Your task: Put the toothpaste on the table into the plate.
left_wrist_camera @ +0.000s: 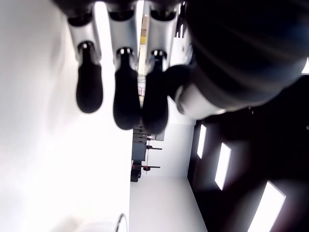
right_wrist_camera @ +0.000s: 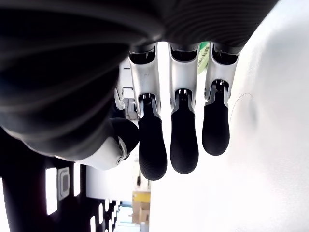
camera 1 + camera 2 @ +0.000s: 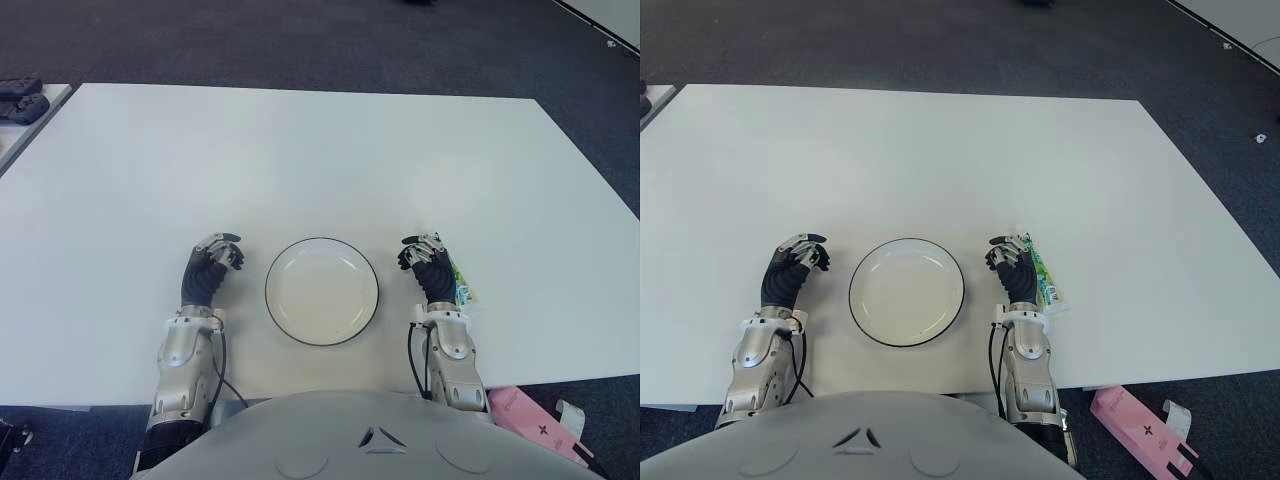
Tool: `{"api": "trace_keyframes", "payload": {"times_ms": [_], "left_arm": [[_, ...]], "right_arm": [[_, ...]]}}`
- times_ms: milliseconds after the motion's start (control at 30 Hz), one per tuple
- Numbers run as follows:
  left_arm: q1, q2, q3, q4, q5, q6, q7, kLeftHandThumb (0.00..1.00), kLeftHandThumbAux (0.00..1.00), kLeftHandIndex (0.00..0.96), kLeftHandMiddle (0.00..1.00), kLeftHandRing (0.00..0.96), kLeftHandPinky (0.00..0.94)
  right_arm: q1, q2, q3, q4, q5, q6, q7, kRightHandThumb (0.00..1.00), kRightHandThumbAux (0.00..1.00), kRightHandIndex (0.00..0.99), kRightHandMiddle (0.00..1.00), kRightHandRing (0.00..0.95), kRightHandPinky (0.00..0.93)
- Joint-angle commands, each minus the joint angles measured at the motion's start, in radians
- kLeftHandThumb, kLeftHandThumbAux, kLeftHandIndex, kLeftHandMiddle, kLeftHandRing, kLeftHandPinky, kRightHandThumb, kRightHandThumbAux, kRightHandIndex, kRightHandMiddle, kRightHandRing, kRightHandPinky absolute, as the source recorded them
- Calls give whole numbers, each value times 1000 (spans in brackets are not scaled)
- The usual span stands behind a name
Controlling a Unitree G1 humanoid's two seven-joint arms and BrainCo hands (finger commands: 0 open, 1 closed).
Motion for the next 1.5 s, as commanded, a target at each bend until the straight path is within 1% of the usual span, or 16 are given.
{"api": "trace_keyframes", "payload": {"times_ms": [33, 167, 400, 500, 633, 700, 833, 900, 1033, 1067, 1100, 1200, 1267, 1333, 1400, 1500], "left_arm": [[6, -7, -8, 8, 3, 24, 0, 706, 716, 438, 631, 620, 598], [5, -8, -6, 13, -1, 18, -4, 707, 716, 439, 628, 615, 594], [5, -4, -5, 18, 1, 15, -5, 708, 715, 439, 627, 613, 595], [4, -4, -5, 16, 4, 24, 0, 708, 715, 439, 627, 613, 596], [2, -5, -4, 18, 3, 27, 1, 707, 716, 439, 626, 612, 596], [2, -6, -4, 18, 2, 26, 1, 707, 716, 439, 626, 613, 596], [-1, -5, -6, 21, 6, 20, -1, 706, 716, 439, 626, 614, 596], [-2, -5, -8, 22, 9, 21, 0, 705, 716, 439, 626, 614, 596], [-4, -4, -10, 20, 17, 29, 7, 704, 717, 438, 626, 615, 596], [-4, -4, -11, 18, 19, 33, 9, 704, 717, 438, 626, 614, 594], [-4, -5, -11, 17, 19, 36, 10, 704, 717, 438, 626, 613, 592], [-5, -8, -11, 16, 15, 37, 5, 703, 717, 438, 625, 611, 591], [-6, -11, -12, 16, 10, 37, 3, 704, 717, 438, 625, 610, 592], [-6, -14, -12, 15, 7, 39, 3, 704, 717, 438, 625, 609, 592], [-8, -16, -12, 19, 5, 29, -1, 705, 716, 438, 625, 608, 594], [-11, -20, -14, 24, 9, 15, -2, 706, 716, 439, 626, 609, 596]], "right_arm": [[10, 5, -1, -12, -2, -14, -6, 708, 723, 435, 636, 607, 597], [25, 8, 2, -32, -11, -62, -17, 708, 723, 435, 636, 610, 587], [72, 16, 13, -156, -48, -98, -42, 708, 723, 434, 641, 620, 597], [82, 26, 12, -179, -74, -175, -74, 707, 724, 434, 651, 630, 614], [78, 31, 7, -160, -82, -232, -92, 707, 724, 433, 657, 636, 624], [68, 35, -1, -134, -103, -307, -122, 707, 724, 433, 652, 628, 609], [28, 39, -13, -93, -126, -450, -166, 704, 725, 427, 574, 556, 528], [17, 36, -19, -64, -133, -513, -179, 699, 724, 420, 489, 466, 448], [5, 28, -32, -34, -166, -573, -202, 693, 721, 413, 371, 343, 349], [3, 28, -36, -31, -180, -582, -210, 631, 629, 340, 293, 274, 295], [4, 29, -44, -32, -206, -588, -226, 590, 570, 292, 242, 229, 259], [15, 34, -62, -40, -268, -592, -262, 551, 430, 167, 121, 105, 150], [28, 39, -74, -54, -316, -580, -290, 543, 373, 93, 66, 55, 93], [36, 44, -83, -65, -351, -568, -312, 539, 334, 47, 33, 28, 56], [56, 54, -96, -95, -410, -522, -337, 542, 283, 19, 13, 11, 29], [100, 61, -110, -182, -499, -418, -333, 540, 226, 6, 4, 3, 10]]}}
